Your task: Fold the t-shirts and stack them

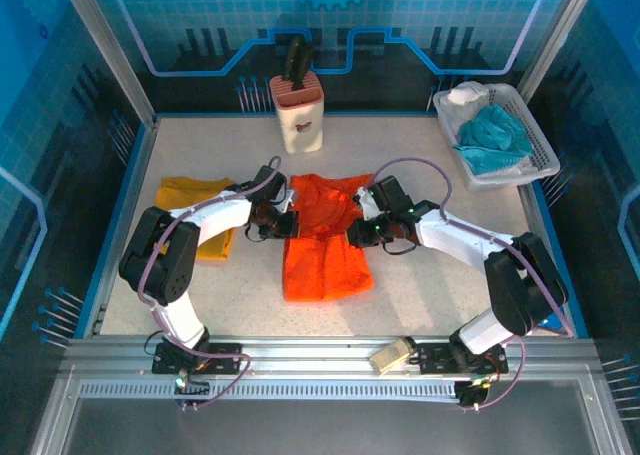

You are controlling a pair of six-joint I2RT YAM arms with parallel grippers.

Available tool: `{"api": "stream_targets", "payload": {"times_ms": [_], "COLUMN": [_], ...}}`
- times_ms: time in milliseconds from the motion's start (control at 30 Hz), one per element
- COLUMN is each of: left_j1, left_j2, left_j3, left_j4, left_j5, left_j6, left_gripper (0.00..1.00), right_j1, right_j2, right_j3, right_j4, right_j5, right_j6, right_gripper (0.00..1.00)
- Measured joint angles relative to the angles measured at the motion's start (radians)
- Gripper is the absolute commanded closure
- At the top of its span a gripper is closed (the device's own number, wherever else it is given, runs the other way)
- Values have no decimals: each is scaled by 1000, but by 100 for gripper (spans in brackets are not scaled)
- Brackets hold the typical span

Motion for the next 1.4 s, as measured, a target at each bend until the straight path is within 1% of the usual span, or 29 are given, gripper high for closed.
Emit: {"api": "stream_targets", "payload": {"times_ms": [233, 467, 633, 733, 900, 1100, 1400], "left_j1": [11, 14, 23, 36, 50, 73, 86], "left_j2": [-55, -107, -146, -146, -134, -113, -6], "left_j3": [-39, -53, -60, -65, -66, -67, -39], "left_j4": [10, 11, 16, 31, 65, 130, 170], "left_j5": [-10, -10, -10, -6, 1, 12, 37], "left_j6": [-10, -18, -19, -19, -32, -51, -68], "left_gripper": [100, 100, 100, 100, 100, 100, 100], "right_j1": [-57, -60, -60, -60, -78, -109, -147], "right_j2": [17, 9, -51, -73, -58, -7, 113], "right_j3": [-52, -59, -59, -59, -53, -37, 3], "right_j4": [21, 23, 26, 41, 63, 143, 193], "right_j5": [-12, -41, -68, -72, -90, -115, -139], "right_j6": [43, 53, 53, 53, 58, 98, 148], "right_gripper": [100, 100, 100, 100, 100, 100, 100]}}
